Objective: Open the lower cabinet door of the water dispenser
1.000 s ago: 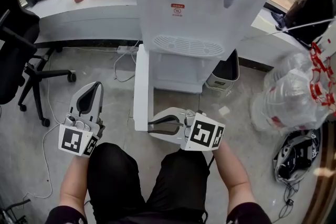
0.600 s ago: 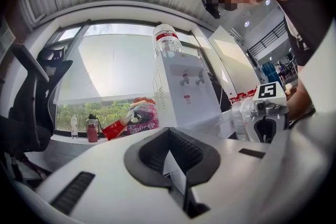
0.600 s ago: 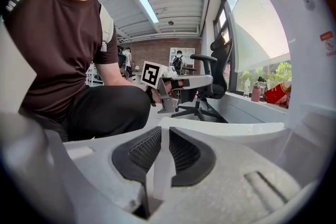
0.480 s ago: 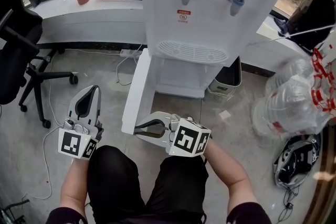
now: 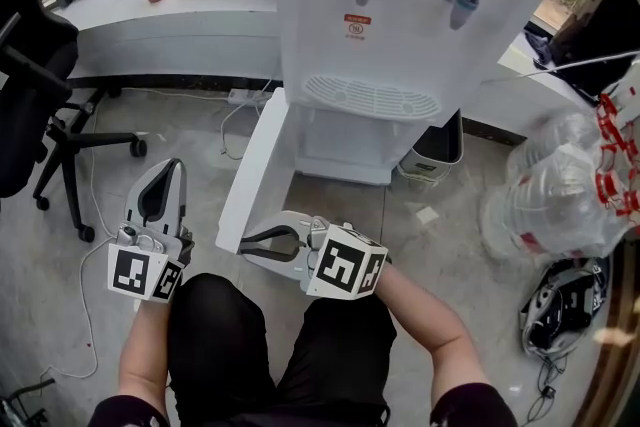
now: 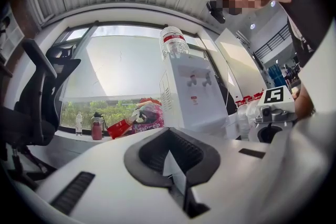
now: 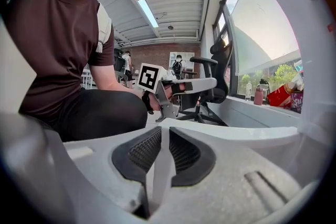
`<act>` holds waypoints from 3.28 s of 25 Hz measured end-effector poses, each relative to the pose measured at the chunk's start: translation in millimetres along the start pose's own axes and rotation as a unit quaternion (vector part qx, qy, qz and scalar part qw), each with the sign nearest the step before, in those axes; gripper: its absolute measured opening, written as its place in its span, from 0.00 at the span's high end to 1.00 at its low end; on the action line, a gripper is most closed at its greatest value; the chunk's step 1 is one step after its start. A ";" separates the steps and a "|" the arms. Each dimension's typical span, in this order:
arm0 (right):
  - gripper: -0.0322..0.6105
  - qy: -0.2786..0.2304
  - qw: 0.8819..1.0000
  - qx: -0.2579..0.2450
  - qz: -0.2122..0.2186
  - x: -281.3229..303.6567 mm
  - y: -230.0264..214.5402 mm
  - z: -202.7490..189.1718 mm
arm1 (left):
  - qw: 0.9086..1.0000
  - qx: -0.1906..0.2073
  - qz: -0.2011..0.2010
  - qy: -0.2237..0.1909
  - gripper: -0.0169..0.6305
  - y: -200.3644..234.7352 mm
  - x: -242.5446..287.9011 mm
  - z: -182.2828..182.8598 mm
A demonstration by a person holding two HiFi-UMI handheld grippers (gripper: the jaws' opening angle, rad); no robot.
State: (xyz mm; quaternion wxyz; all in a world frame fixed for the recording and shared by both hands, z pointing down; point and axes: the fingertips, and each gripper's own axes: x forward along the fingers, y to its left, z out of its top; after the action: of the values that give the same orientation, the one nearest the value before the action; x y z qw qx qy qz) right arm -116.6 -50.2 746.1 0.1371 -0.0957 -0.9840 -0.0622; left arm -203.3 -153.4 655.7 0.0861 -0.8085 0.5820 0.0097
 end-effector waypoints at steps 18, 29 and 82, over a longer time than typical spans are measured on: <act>0.94 -0.028 0.989 0.057 -0.134 -47.9 -53.5 -23.0 | 1.000 -0.003 -0.017 0.003 0.96 -2.9 12.7 -10.5; 0.94 -0.051 0.961 0.084 -0.257 -106.2 -101.7 -40.3 | 0.999 0.003 -0.037 0.006 0.96 -6.6 29.9 0.1; 0.94 -0.041 0.832 0.203 -0.515 -402.8 -88.5 464.5 | 0.980 -0.101 -0.170 0.040 0.96 -97.7 133.4 515.5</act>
State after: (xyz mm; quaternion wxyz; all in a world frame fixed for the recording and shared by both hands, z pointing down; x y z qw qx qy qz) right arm 125.8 -136.4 180.7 0.0607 0.4526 -0.8859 0.0810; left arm -24.6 -171.1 145.0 -0.0185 -0.8999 0.4352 0.0211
